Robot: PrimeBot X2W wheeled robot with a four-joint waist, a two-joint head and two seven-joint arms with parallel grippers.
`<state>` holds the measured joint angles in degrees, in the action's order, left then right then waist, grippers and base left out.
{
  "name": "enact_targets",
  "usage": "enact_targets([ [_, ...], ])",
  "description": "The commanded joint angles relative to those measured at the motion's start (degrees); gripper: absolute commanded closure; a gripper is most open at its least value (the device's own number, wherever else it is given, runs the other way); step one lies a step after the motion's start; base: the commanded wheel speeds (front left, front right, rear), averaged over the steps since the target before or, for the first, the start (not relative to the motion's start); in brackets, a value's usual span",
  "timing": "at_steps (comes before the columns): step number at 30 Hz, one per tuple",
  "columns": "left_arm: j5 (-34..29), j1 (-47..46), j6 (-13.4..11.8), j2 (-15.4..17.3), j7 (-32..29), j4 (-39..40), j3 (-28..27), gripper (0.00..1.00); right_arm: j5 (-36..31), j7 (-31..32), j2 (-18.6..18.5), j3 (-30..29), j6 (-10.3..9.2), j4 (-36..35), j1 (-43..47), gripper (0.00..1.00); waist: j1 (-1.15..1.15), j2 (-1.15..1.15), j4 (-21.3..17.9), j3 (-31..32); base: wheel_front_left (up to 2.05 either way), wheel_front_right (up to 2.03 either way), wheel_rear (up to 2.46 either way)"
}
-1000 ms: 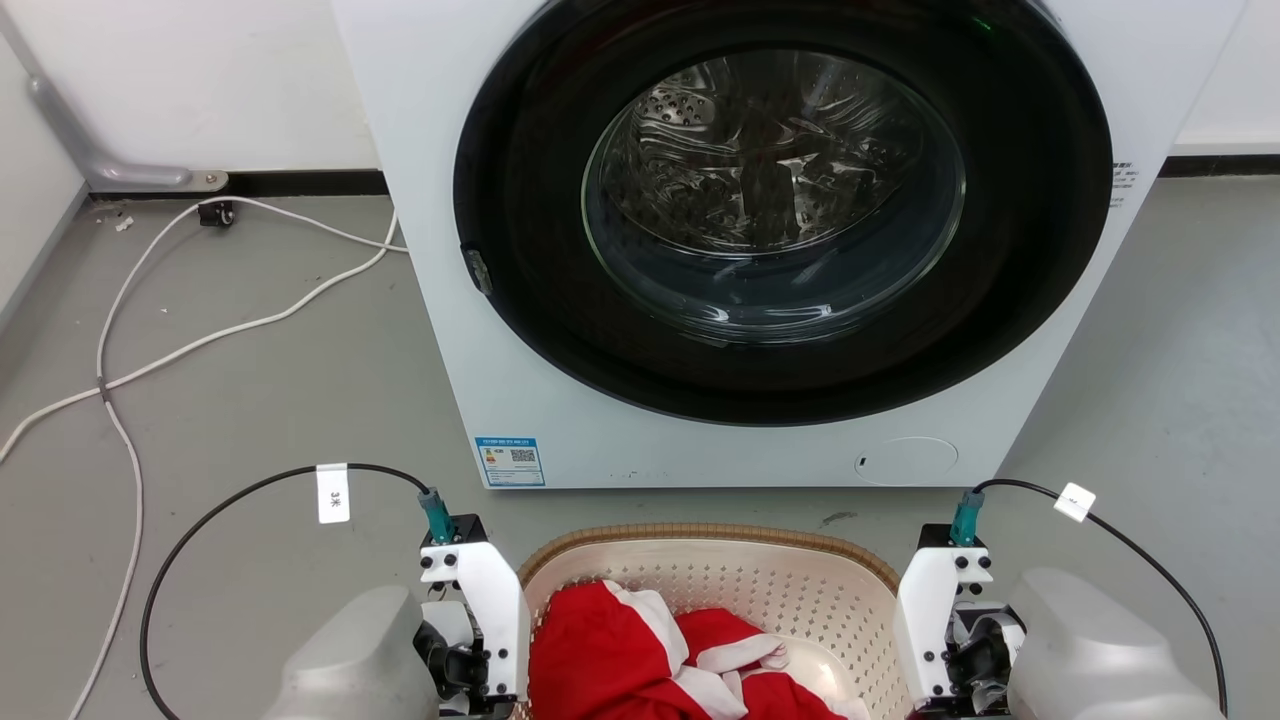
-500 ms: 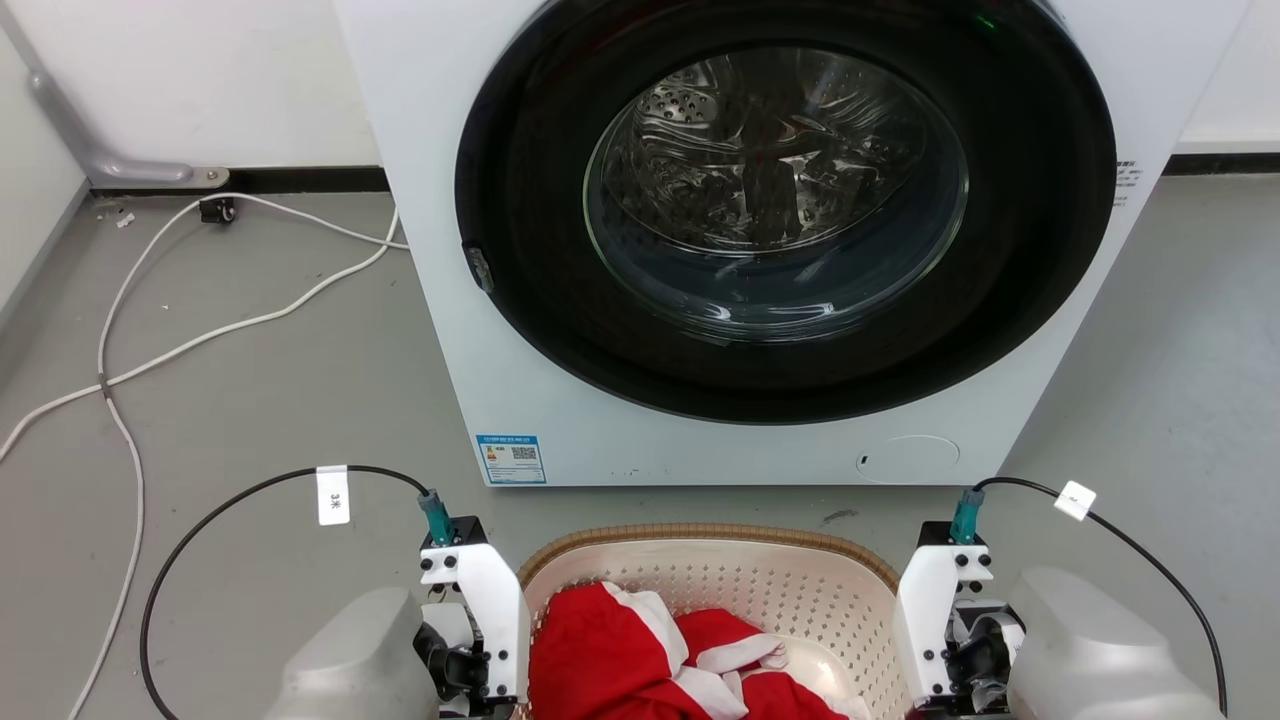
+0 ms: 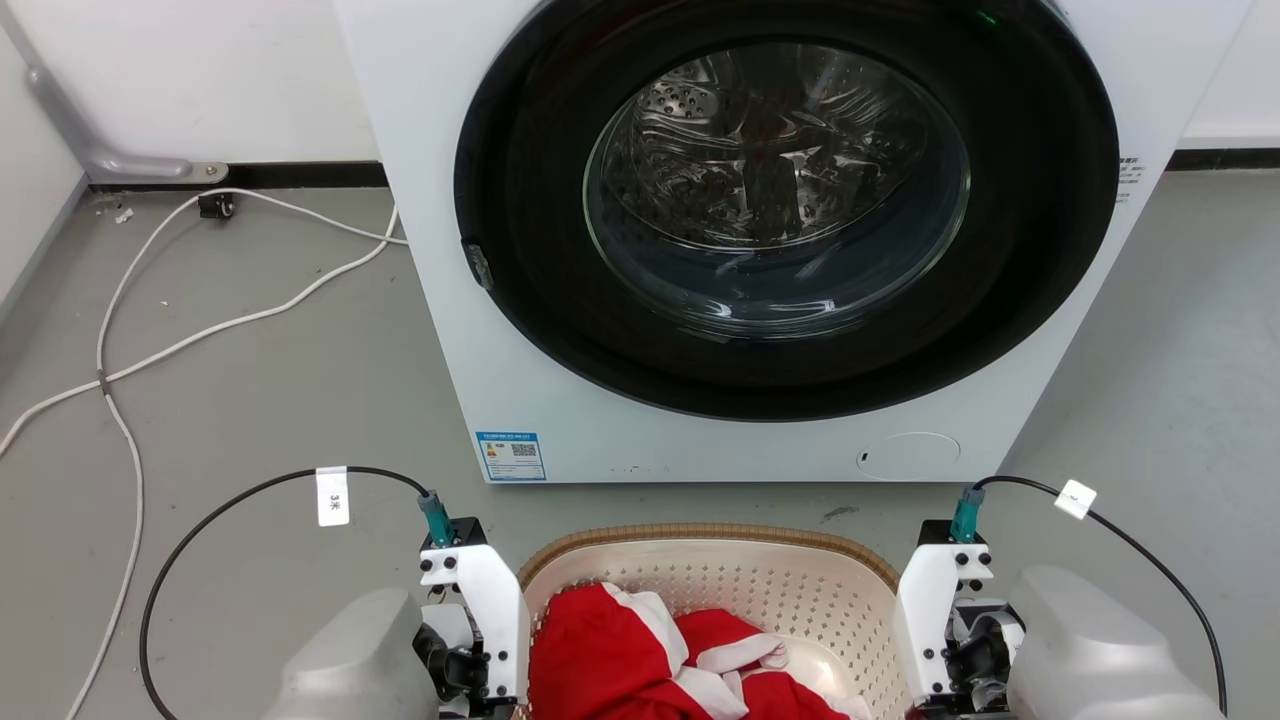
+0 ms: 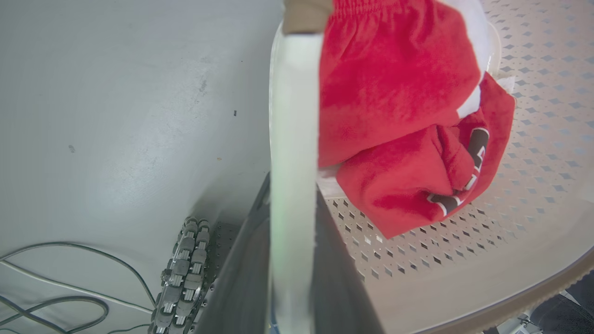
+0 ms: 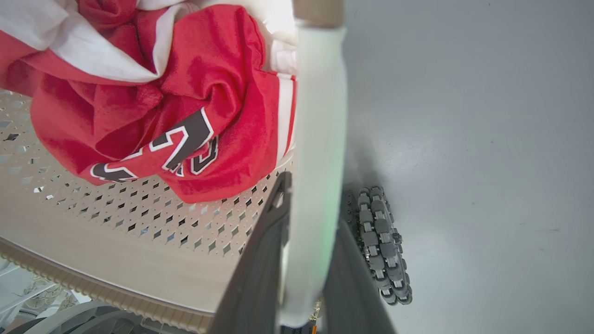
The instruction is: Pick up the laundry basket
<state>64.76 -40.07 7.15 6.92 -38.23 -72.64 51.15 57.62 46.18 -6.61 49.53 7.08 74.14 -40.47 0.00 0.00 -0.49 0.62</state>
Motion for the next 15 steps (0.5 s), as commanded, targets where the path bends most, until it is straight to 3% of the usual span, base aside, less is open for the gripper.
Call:
enact_targets([
  [1, 0.8, -0.4, 0.6, -1.2, 0.1, 0.8, -0.1, 1.00, 0.0, -0.1, 1.7, -0.2, 0.75, -0.5, 0.1, 1.00, 0.00, 0.00, 0.0, 0.0, 0.00, 0.00, 0.00],
  [15, 1.5, -0.4, 0.6, -1.1, 0.3, 0.8, 0.6, 1.00, -0.5, 0.1, 1.9, -1.1, 0.75, -0.6, 0.6, 1.00, 0.00, 0.00, -0.1, -0.2, 0.00, 0.00, 0.00],
])
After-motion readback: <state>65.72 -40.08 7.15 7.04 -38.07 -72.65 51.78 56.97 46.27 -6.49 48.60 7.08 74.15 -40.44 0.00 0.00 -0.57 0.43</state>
